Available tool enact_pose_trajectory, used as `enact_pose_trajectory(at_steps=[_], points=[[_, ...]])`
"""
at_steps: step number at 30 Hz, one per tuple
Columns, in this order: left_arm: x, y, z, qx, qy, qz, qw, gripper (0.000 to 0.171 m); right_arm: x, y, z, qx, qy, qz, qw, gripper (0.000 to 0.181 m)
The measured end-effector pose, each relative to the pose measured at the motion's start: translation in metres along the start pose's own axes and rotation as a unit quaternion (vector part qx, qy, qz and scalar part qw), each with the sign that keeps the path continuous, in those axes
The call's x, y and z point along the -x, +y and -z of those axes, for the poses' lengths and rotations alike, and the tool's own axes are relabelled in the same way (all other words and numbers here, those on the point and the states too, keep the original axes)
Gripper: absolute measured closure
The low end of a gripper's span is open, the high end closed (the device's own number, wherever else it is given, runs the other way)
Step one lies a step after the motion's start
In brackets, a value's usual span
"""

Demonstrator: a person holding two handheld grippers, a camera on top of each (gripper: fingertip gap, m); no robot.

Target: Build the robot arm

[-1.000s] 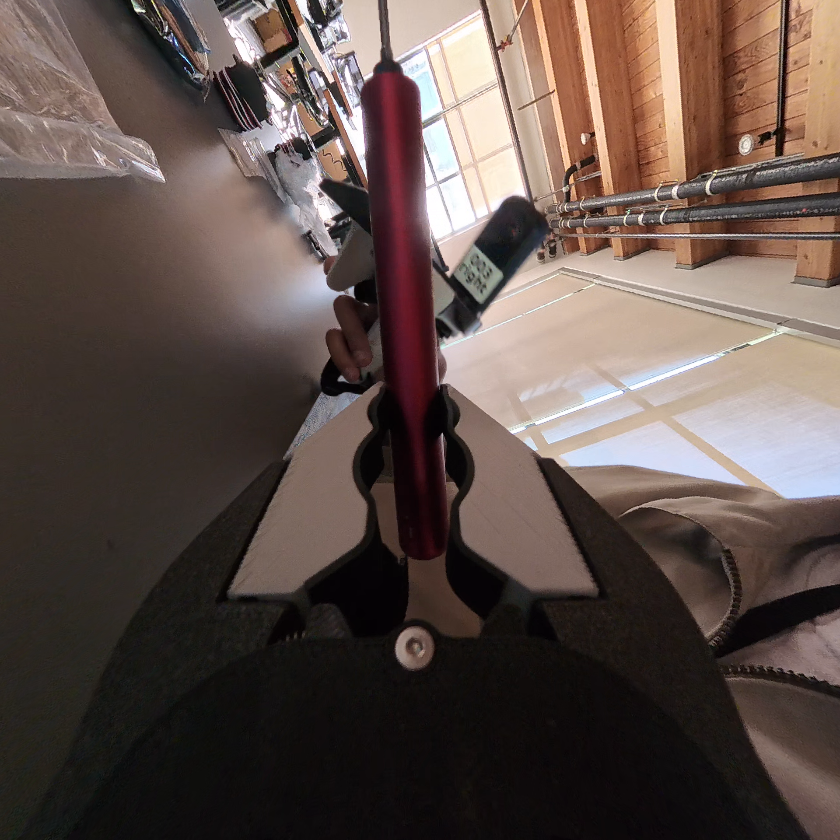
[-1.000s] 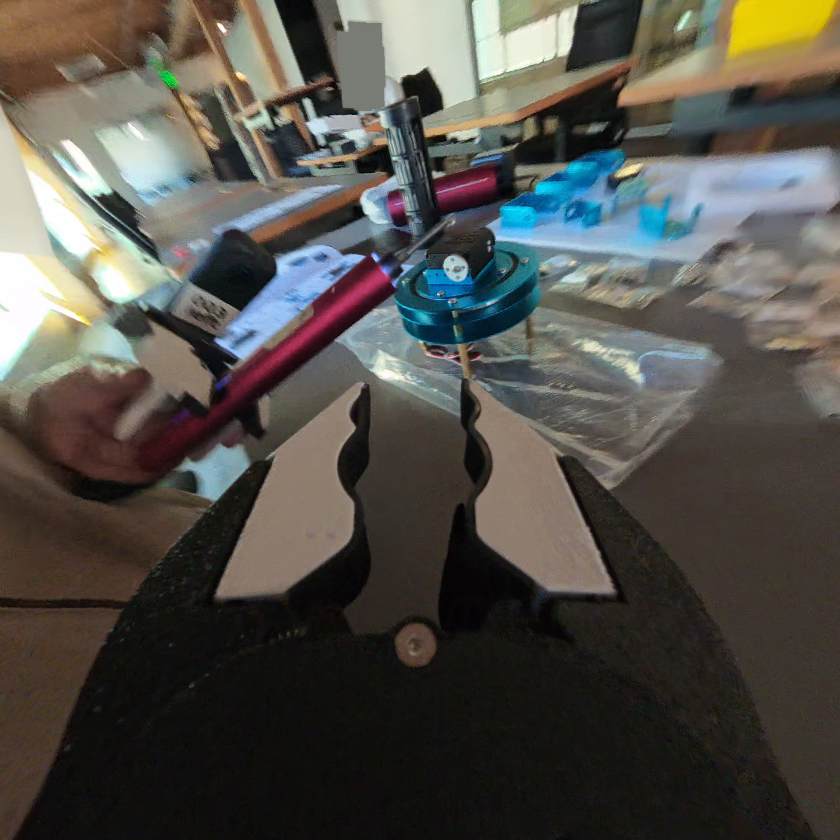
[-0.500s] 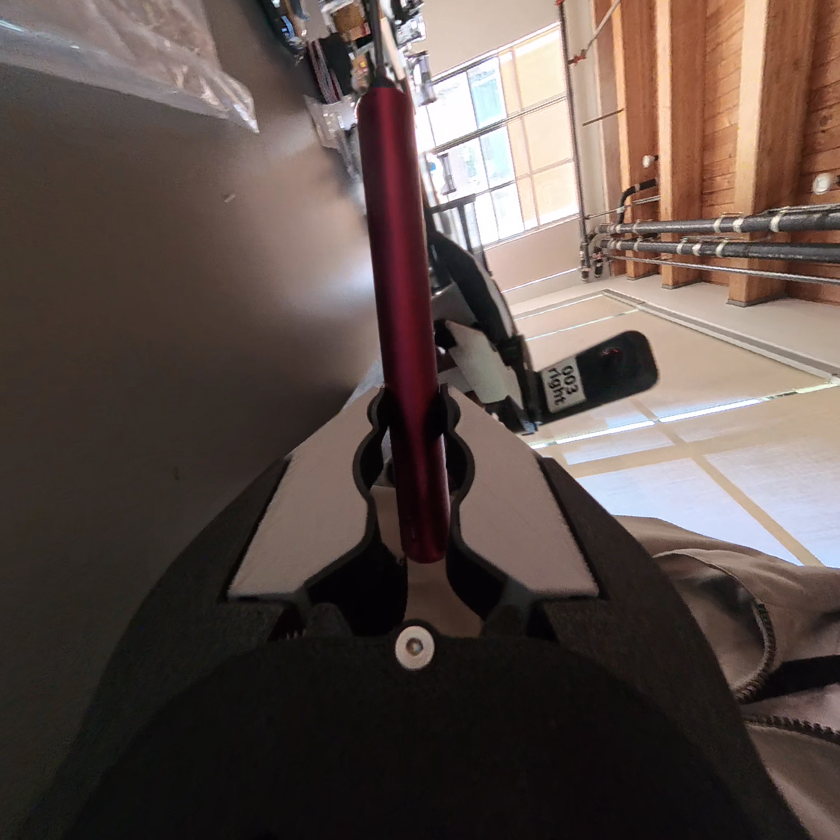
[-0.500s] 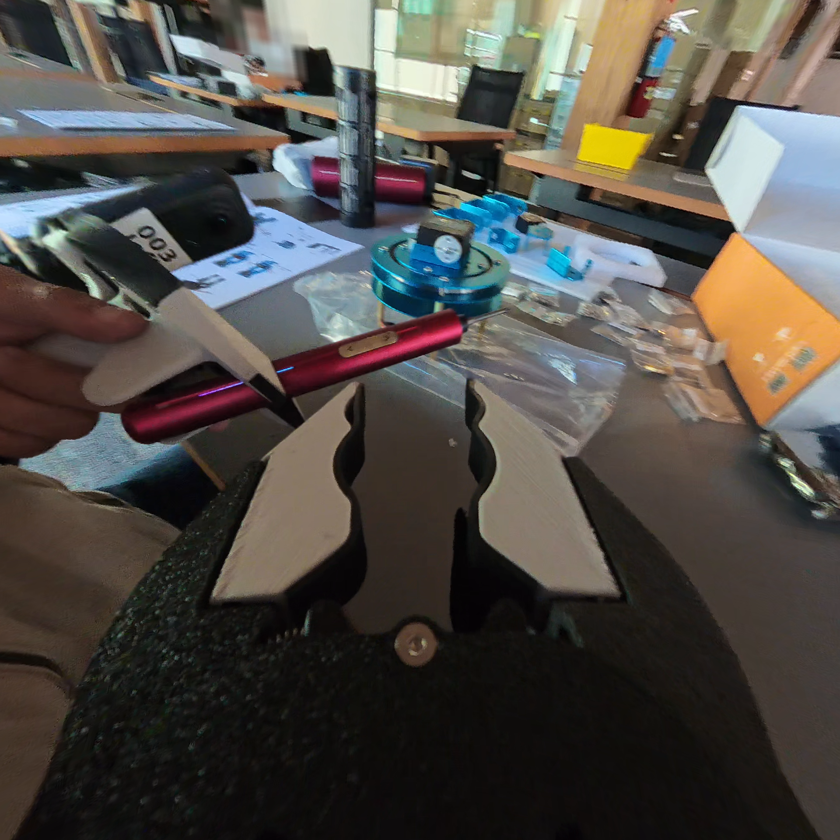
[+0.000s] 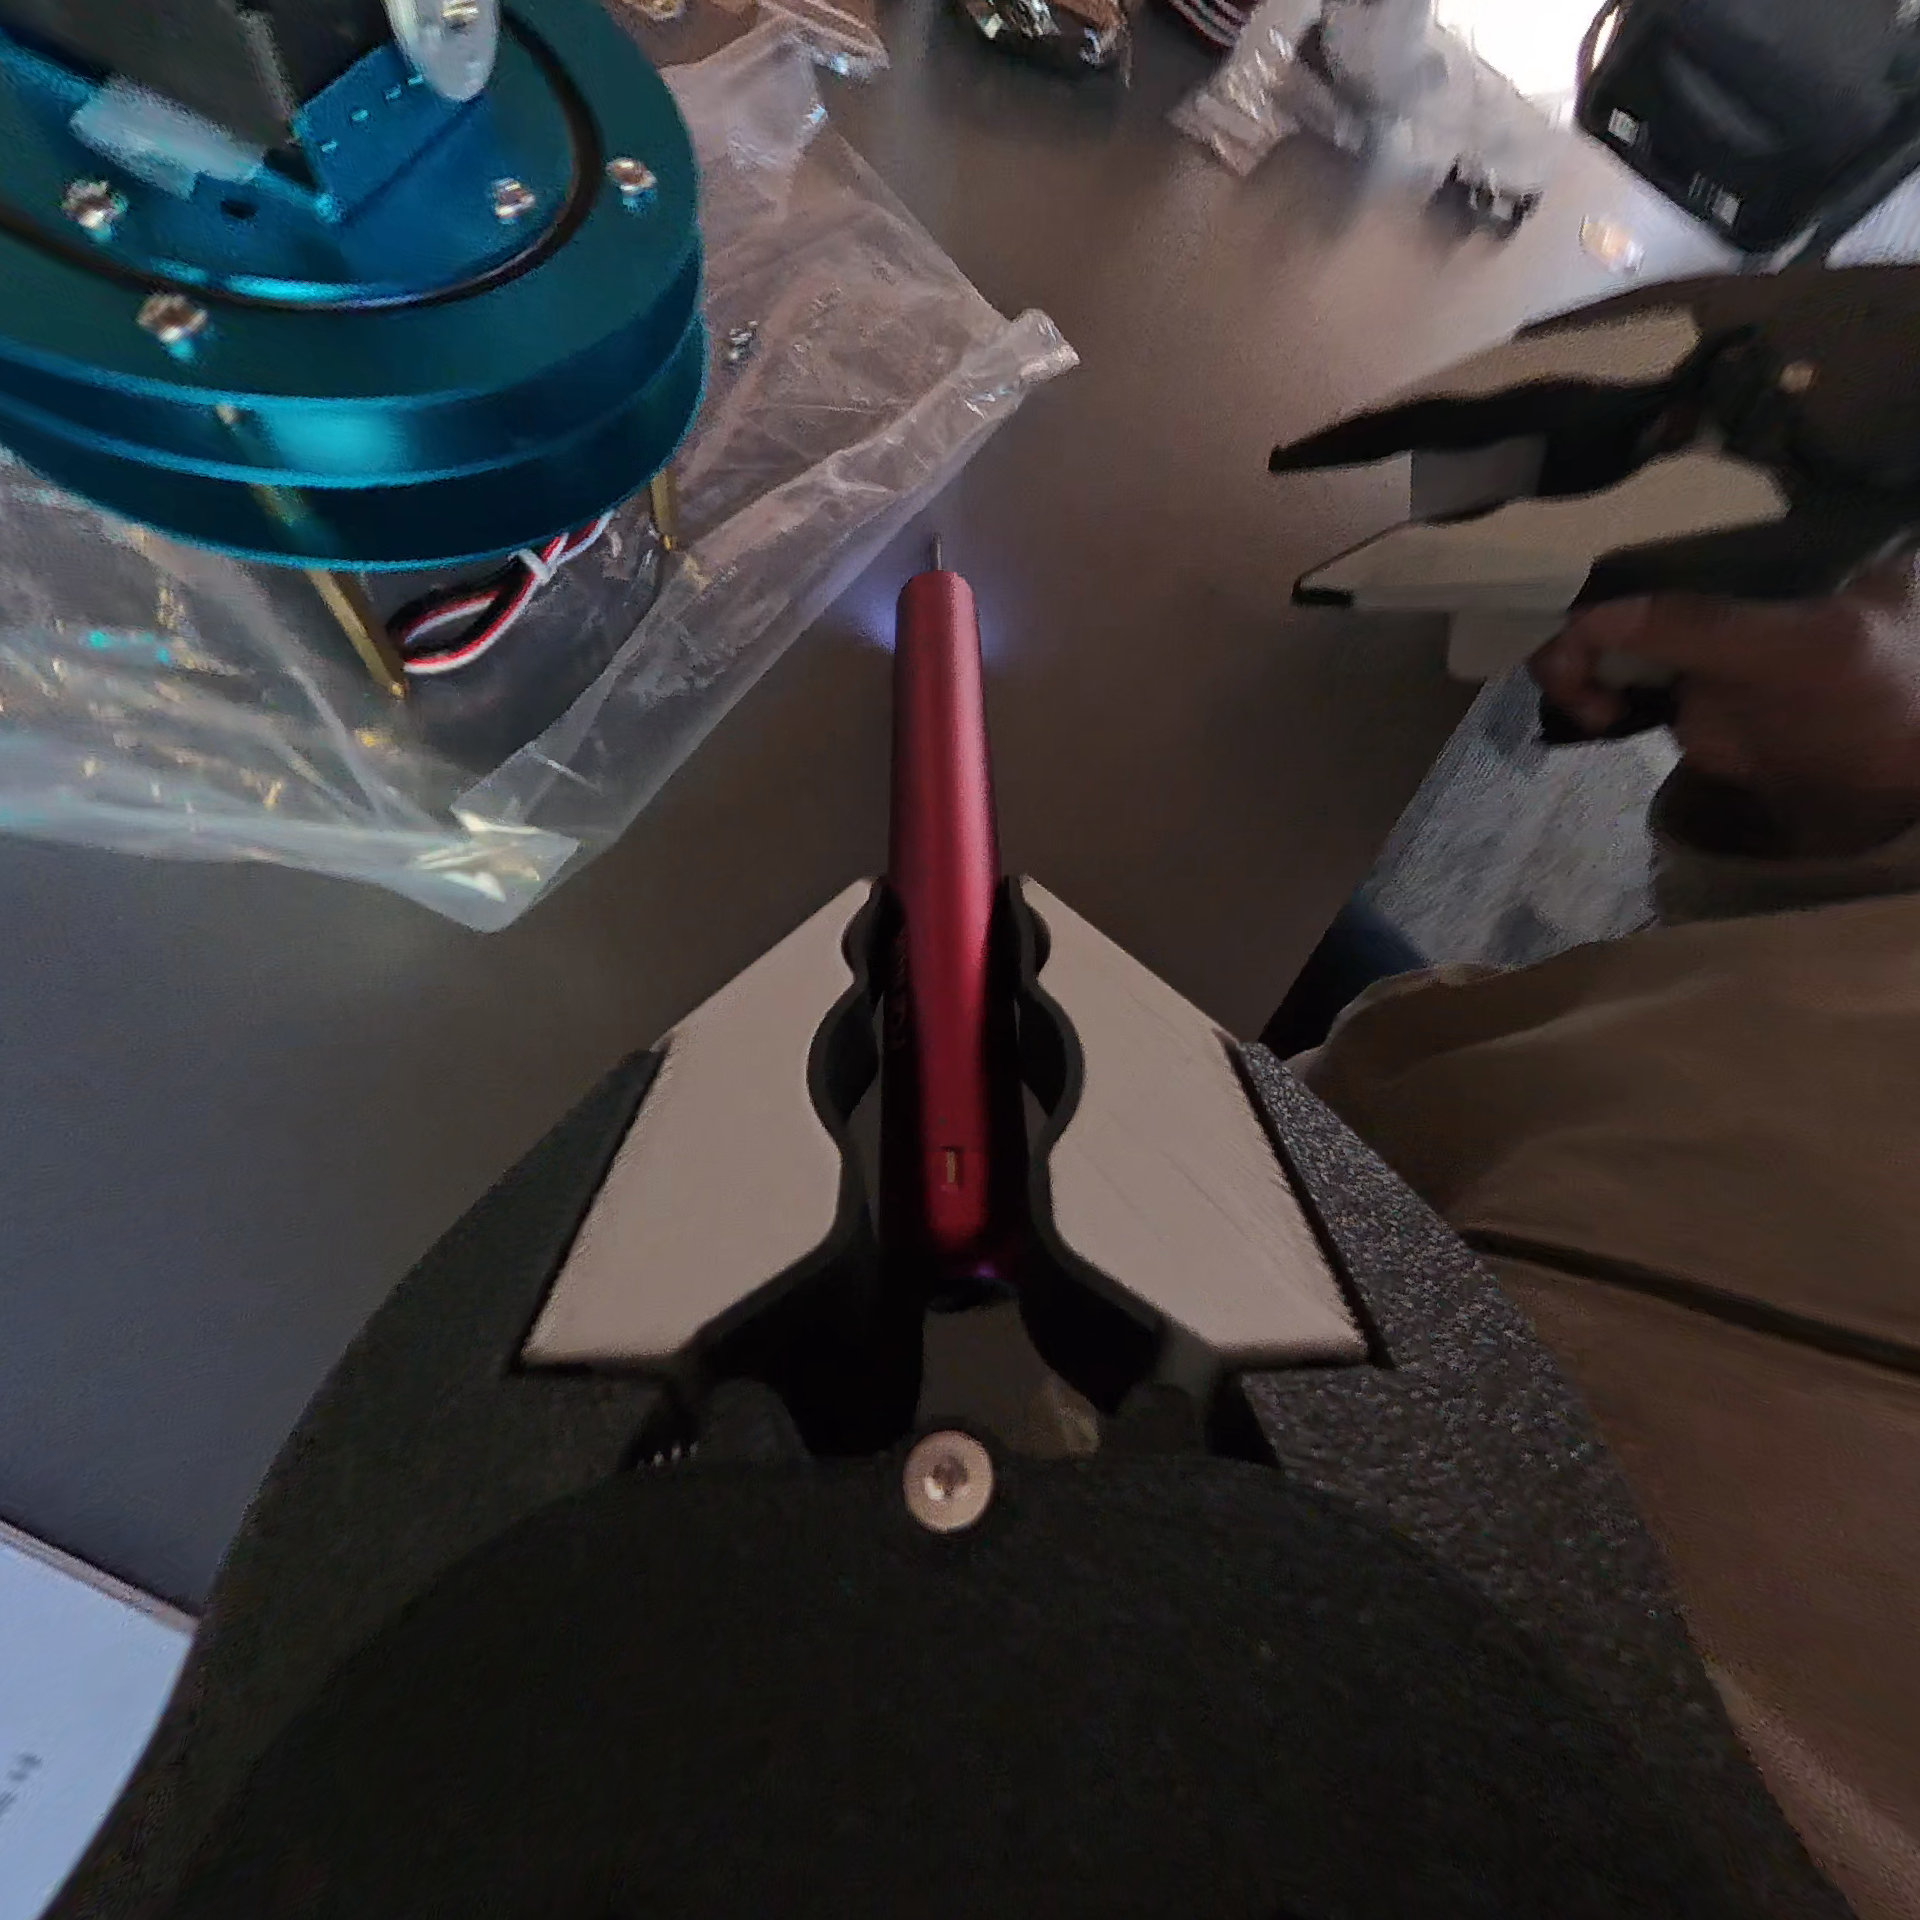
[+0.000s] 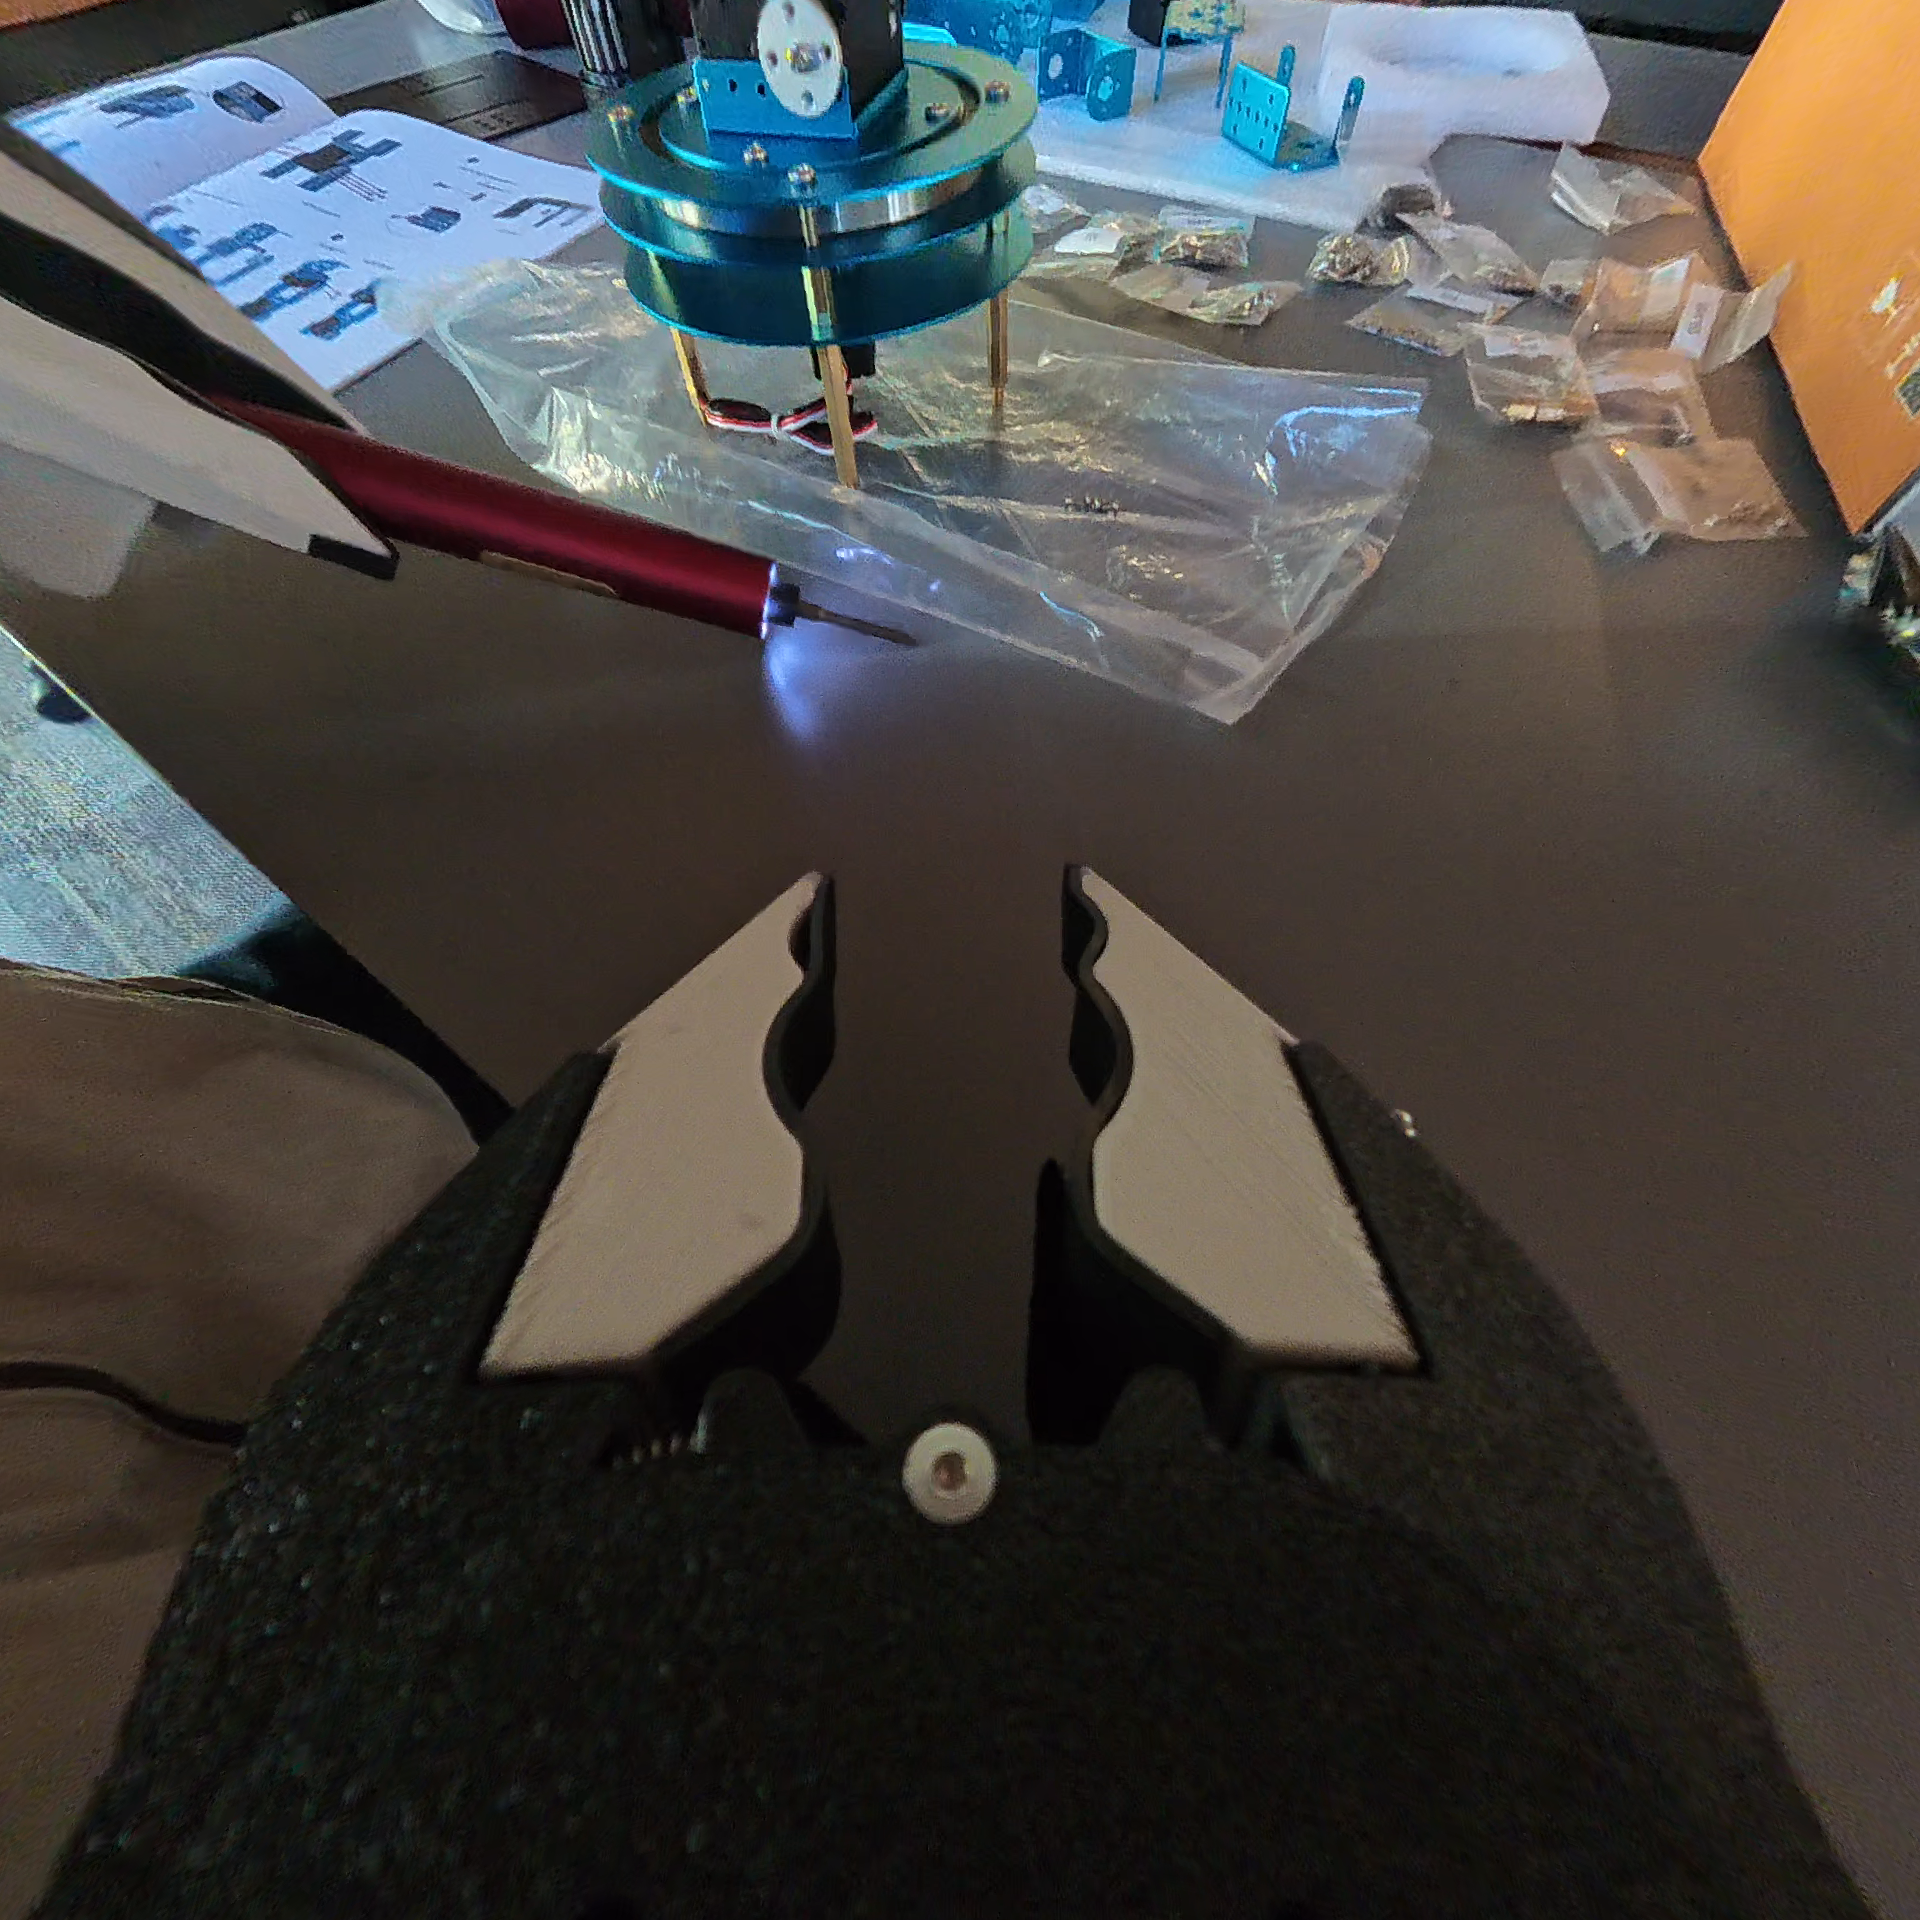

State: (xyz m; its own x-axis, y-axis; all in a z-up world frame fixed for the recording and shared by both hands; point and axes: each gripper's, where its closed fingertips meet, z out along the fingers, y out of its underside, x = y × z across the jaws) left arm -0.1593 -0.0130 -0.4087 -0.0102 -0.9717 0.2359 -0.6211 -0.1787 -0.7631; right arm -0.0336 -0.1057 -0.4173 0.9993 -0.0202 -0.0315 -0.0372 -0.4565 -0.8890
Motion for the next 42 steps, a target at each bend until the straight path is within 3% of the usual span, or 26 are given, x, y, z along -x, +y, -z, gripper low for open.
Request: enact_pose_trajectory(at_steps=[3, 7, 10, 16, 22, 26, 37, 40, 42], points=[[0.002, 0.007, -0.006, 0.02, -0.008, -0.052, 0.998, 0.152, -0.023, 0.008, 0.023, -0.004, 0.049, 0.016, 0.999, 0.144], [0.014, 0.021, -0.013, 0.048, -0.044, -0.116, 0.991, 0.152, -0.072, 0.027, 0.071, -0.007, 0.078, -0.072, 0.994, 0.139], [0.014, 0.021, -0.014, 0.05, -0.051, -0.133, 0.988, 0.151, -0.089, 0.045, 0.085, 0.021, 0.089, -0.09, 0.992, 0.138], [0.018, 0.018, -0.011, 0.037, -0.058, -0.138, 0.988, 0.148, -0.073, 0.039, 0.069, 0.0, 0.071, -0.053, 0.996, 0.152], [0.013, 0.014, 0.002, 0.016, -0.057, -0.136, 0.989, 0.145, -0.073, 0.041, 0.056, 0.077, 0.046, 0.008, 0.996, 0.152], [0.014, 0.018, 0.003, 0.01, -0.071, -0.135, 0.988, 0.143, -0.064, 0.023, 0.046, 0.062, 0.022, 0.01, 0.998, 0.153], [0.021, 0.027, 0.007, 0.004, -0.086, -0.126, 0.988, 0.142, -0.06, 0.021, 0.026, 0.071, 0.03, 0.033, 0.996, 0.15], [0.024, 0.022, 0.013, -0.004, -0.087, -0.128, 0.988, 0.14, -0.062, -0.011, 0.024, 0.062, 0.025, 0.079, 0.995, 0.148], [0.025, 0.006, 0.023, -0.027, -0.077, -0.129, 0.988, 0.14, -0.05, -0.046, 0.012, 0.045, -0.02, 0.125, 0.991, 0.144]])
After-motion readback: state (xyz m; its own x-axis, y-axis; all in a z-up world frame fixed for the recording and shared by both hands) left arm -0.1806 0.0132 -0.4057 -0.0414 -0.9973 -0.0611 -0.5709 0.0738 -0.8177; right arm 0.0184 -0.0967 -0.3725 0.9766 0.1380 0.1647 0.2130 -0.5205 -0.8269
